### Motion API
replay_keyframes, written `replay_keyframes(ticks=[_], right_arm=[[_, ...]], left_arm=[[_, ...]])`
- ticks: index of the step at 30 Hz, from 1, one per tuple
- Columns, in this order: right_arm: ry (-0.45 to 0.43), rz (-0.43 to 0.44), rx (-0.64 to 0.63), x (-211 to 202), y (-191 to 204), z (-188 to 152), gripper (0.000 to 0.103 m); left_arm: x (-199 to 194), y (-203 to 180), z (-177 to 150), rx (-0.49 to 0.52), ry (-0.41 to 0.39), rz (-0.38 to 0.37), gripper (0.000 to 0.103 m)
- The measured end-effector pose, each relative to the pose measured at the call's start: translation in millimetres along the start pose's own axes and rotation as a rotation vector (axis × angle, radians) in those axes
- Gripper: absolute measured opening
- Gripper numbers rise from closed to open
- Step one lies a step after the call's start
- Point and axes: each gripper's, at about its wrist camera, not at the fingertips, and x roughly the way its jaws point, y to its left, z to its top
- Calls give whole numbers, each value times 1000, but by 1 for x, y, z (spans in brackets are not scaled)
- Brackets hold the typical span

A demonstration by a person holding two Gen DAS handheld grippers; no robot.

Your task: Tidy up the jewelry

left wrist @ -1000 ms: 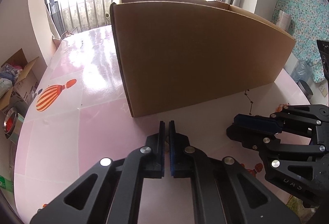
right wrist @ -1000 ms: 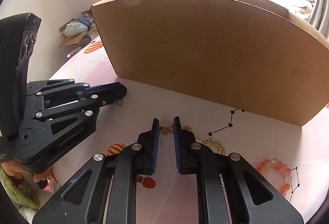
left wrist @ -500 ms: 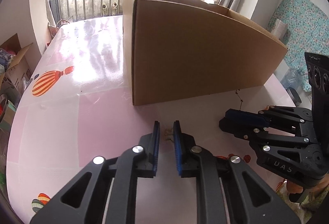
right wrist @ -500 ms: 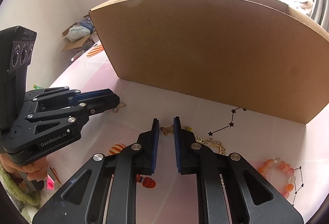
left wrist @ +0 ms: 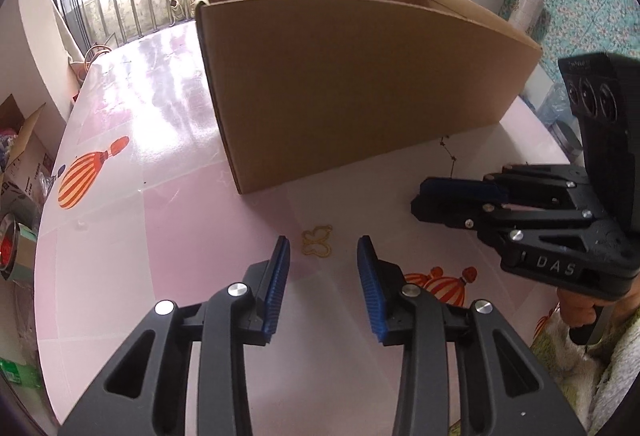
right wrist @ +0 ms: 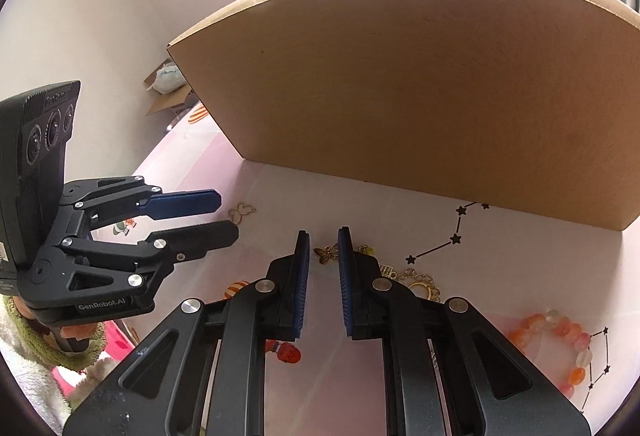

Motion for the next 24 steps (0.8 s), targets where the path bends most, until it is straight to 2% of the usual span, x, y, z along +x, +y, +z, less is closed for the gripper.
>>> replay_keyframes(ticks=[8, 11, 13, 17, 19, 21, 24], right_arm=[[4, 65, -22, -7, -16, -3, 18], [8, 71, -35, -8, -15, -5, 19], [10, 78, -35, -9, -14, -6, 19], [10, 84, -40, -8, -12, -9, 21], [8, 87, -41, -12, -9, -14, 25], [4, 85, -44, -13, -9, -14, 37], [-1, 82, -65, -15, -2, -16, 43]], left_arm=[[9, -2, 8, 90, 46, 63, 33], [11, -1, 10, 83, 46, 62, 25], [12, -2, 11, 85, 47, 72, 14], [15, -11, 14, 100, 52, 103, 12], [14, -12, 13, 102, 55, 105, 12], [14, -14, 11, 98, 56, 106, 12], [10, -17, 5, 107, 55, 126, 12]])
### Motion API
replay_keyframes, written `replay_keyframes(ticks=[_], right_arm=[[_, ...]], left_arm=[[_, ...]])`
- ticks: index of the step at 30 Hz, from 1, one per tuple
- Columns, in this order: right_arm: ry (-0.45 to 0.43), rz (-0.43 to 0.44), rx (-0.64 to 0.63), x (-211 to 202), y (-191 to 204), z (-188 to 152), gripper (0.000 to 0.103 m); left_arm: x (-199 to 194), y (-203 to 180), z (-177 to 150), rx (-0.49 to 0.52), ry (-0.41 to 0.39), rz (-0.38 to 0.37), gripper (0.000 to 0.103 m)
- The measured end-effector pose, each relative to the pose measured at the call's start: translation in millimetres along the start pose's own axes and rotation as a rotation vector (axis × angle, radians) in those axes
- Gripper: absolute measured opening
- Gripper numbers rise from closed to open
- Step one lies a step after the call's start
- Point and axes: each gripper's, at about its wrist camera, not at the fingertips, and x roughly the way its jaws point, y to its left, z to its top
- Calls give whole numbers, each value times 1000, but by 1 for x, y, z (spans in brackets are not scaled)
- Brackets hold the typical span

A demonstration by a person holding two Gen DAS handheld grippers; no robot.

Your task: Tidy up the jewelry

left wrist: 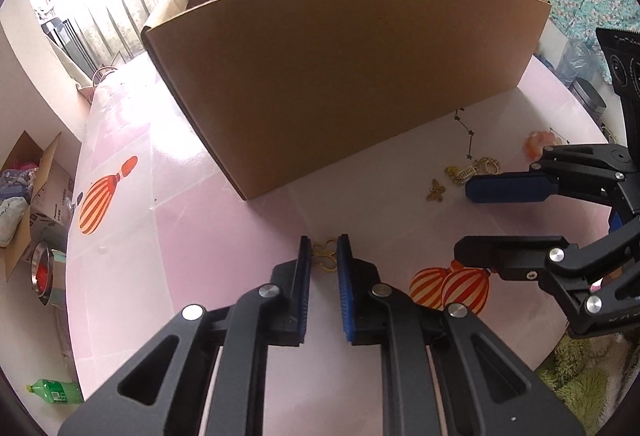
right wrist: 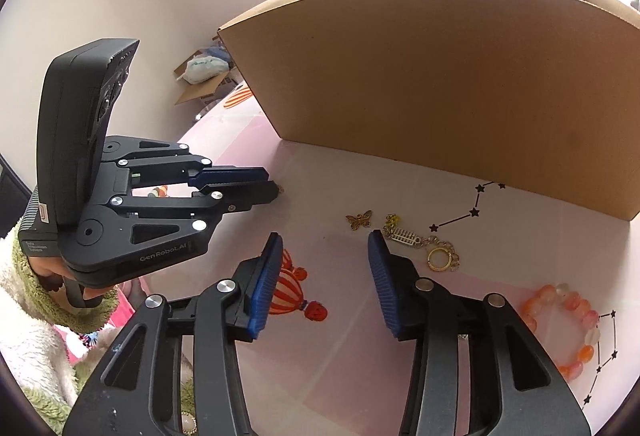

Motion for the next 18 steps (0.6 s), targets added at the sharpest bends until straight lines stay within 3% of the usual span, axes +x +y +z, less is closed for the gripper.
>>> replay_keyframes(ticks=[7, 13, 18], right_arm=[[-5, -5, 5, -1, 12, -2, 44], [-20, -27, 7, -10, 21, -8, 44], [-14, -44, 3, -7, 29, -11, 44]], left_arm=[[-12, 2, -15, -87, 2, 7, 12], [-27, 15, -25, -191, -40, -68, 13], [-41, 17, -33, -160, -83, 15, 13]])
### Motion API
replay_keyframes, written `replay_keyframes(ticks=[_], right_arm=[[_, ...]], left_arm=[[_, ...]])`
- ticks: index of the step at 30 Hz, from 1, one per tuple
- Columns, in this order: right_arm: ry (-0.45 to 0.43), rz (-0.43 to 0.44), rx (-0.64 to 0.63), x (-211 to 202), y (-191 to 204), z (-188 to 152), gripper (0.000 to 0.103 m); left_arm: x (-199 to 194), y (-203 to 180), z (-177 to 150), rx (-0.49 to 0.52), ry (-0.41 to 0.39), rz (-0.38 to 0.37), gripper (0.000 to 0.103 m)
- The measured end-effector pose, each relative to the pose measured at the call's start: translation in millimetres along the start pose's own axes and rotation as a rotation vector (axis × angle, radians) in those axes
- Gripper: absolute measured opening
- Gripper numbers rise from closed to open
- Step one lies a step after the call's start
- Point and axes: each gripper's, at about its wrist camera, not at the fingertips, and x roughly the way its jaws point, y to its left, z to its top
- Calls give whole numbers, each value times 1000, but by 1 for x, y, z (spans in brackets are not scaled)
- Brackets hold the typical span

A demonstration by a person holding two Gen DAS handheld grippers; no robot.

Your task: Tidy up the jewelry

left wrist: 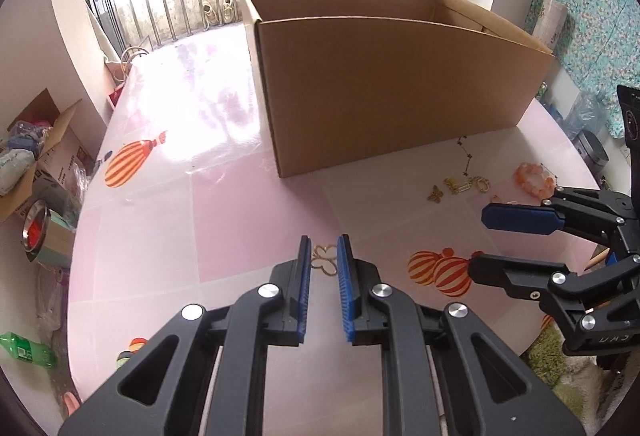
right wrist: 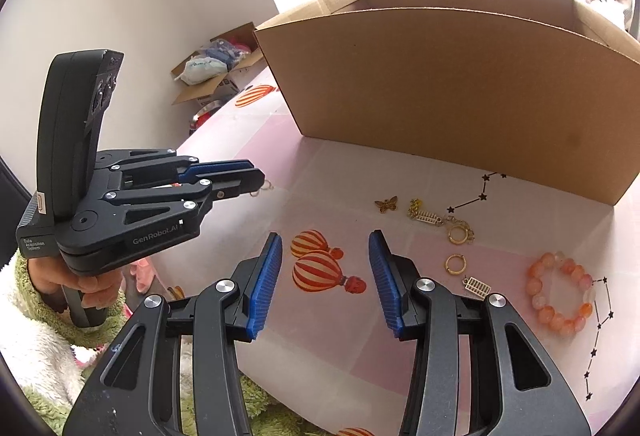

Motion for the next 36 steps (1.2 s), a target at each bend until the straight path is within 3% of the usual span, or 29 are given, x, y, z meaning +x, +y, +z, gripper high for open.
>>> replay_keyframes(ticks=[2, 6, 10, 15, 23, 32, 36], right_arm=[[6, -2, 5, 1, 2, 0, 44], [12, 1, 11, 2, 5, 1, 44], [17, 1, 8, 6, 6, 2, 43], [20, 10, 14, 8, 5, 3, 44], [6, 14, 25, 6, 4, 1, 44], [-5, 21, 34, 1, 2, -2, 44], [-3, 28, 35, 2, 2, -2, 44]], left_arm=[[5, 5, 0, 10, 14, 56, 13], [8, 8, -3, 7, 18, 55, 13], [11, 6, -4, 39, 34, 127, 13], [11, 5, -5, 40, 44, 137, 13], [7, -10, -10, 65, 53, 94, 13], [3, -1, -9, 7, 41, 28, 13], [2, 3, -3, -3, 25, -12, 25]])
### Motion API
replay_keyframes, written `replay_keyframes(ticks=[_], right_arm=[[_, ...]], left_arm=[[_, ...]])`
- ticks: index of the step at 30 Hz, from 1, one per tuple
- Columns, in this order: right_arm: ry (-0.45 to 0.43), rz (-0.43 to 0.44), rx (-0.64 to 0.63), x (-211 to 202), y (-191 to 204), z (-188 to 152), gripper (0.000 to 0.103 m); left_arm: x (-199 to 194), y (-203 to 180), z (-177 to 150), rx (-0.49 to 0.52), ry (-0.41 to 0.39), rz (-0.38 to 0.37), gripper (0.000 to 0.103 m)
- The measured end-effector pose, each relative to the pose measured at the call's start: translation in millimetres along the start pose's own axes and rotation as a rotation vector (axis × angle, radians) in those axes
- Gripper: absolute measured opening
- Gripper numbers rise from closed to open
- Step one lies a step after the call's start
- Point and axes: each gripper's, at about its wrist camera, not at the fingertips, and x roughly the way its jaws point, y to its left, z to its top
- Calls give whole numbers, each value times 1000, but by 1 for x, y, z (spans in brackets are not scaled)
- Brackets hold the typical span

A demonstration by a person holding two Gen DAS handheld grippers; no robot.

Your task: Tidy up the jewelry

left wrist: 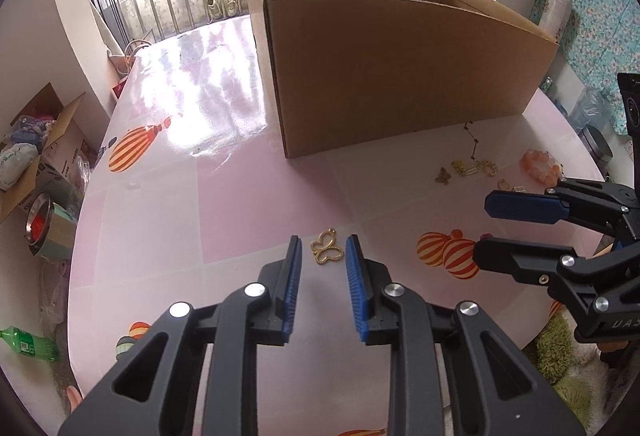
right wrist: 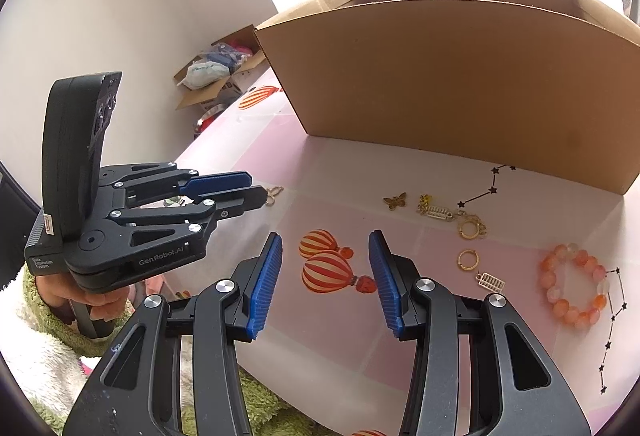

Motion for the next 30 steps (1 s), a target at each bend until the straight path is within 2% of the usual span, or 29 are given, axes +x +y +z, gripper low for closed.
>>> replay_keyframes(ticks=[5, 14, 18, 30], right_arm=[[5, 1, -5, 1, 0, 0, 44], [8, -1, 3, 2, -1, 0, 44], [10, -2, 4, 1, -1, -1, 43], [5, -6, 7, 1, -1, 1, 44]], left_arm=[[10, -7, 0, 48, 28, 34, 26], [17, -4, 6, 29, 31, 1, 25], [17, -5, 6, 47, 29, 8, 11], [15, -2, 6, 31, 22, 3, 10]])
